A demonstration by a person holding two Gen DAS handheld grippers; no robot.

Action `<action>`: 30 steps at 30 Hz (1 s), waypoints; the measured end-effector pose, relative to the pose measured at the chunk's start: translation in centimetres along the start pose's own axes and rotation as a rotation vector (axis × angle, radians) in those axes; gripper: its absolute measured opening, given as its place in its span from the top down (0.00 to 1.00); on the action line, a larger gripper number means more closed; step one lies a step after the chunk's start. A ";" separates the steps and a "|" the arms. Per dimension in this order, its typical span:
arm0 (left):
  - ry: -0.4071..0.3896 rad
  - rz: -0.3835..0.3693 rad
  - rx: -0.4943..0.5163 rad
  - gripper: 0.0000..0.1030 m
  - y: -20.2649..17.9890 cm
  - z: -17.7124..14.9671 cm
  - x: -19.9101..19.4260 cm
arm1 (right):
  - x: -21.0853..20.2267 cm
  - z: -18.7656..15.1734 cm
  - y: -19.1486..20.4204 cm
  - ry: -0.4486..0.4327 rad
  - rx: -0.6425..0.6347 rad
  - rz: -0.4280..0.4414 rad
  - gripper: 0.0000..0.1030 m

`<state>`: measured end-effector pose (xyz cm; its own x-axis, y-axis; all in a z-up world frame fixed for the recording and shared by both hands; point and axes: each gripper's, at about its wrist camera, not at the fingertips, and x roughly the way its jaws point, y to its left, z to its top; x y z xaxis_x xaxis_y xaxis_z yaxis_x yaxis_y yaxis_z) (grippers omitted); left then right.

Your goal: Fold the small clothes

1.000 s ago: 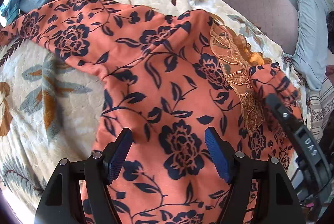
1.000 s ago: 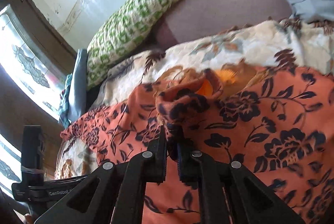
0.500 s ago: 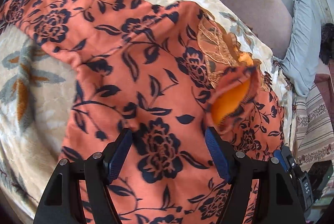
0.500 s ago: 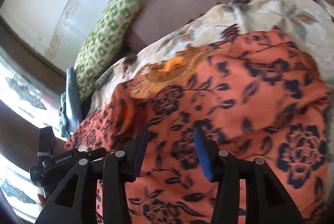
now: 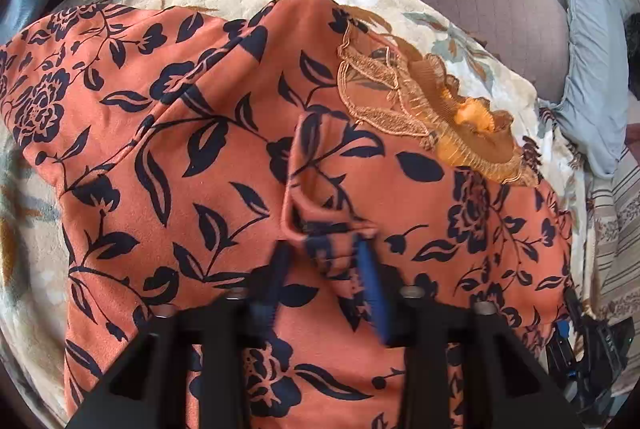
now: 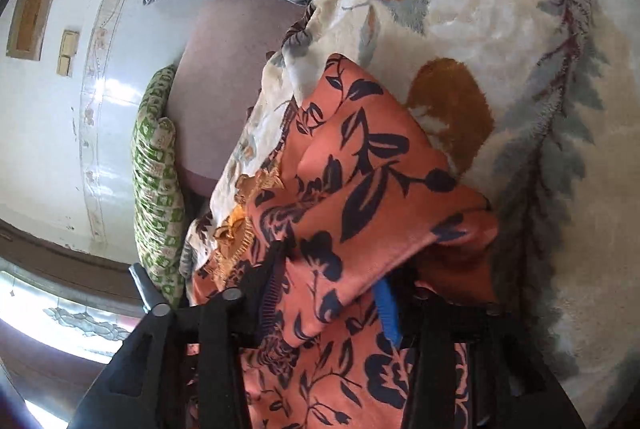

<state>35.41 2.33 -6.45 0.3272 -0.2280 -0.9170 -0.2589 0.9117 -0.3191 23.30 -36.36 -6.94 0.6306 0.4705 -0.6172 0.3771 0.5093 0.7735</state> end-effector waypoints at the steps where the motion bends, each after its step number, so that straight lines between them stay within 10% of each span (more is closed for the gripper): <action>1: -0.005 0.001 -0.008 0.79 -0.2 0.0 -0.2 | -0.8 -0.2 0.8 -0.011 -0.040 0.017 0.94; 6: -0.016 0.058 -0.027 0.78 1.5 -1.0 -0.2 | 0.5 -2.6 -0.6 0.151 -0.145 -0.185 0.90; 11: -0.031 0.020 0.060 0.78 2.2 -2.1 -2.8 | -2.2 -3.3 0.7 0.200 -0.227 -0.171 0.78; 15: -0.142 -0.067 0.108 0.75 3.4 -2.0 -7.0 | -7.3 -1.3 3.9 0.051 -0.356 -0.102 0.58; 18: -0.200 -0.033 0.131 0.50 3.2 -0.6 -7.4 | -7.1 2.5 4.9 -0.049 -0.382 -0.154 0.37; 26: -0.035 0.030 0.122 0.52 1.3 2.3 -0.8 | 3.7 8.3 3.2 0.052 -0.332 -0.307 0.38; 27: -0.042 0.043 0.132 0.59 0.9 2.3 -0.5 | 5.0 8.5 3.0 0.085 -0.337 -0.309 0.43; 29: -0.046 0.047 0.155 0.85 0.2 2.3 -0.3 | 6.5 8.8 4.0 0.119 -0.407 -0.327 0.96; 30: -0.072 0.064 0.163 0.85 -0.1 2.2 -0.6 | 6.0 9.0 4.9 0.072 -0.448 -0.301 0.93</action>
<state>37.26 3.10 -5.35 0.3804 -0.1480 -0.9129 -0.1325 0.9682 -0.2122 35.01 -37.51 -5.54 0.4854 0.2970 -0.8223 0.1973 0.8791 0.4339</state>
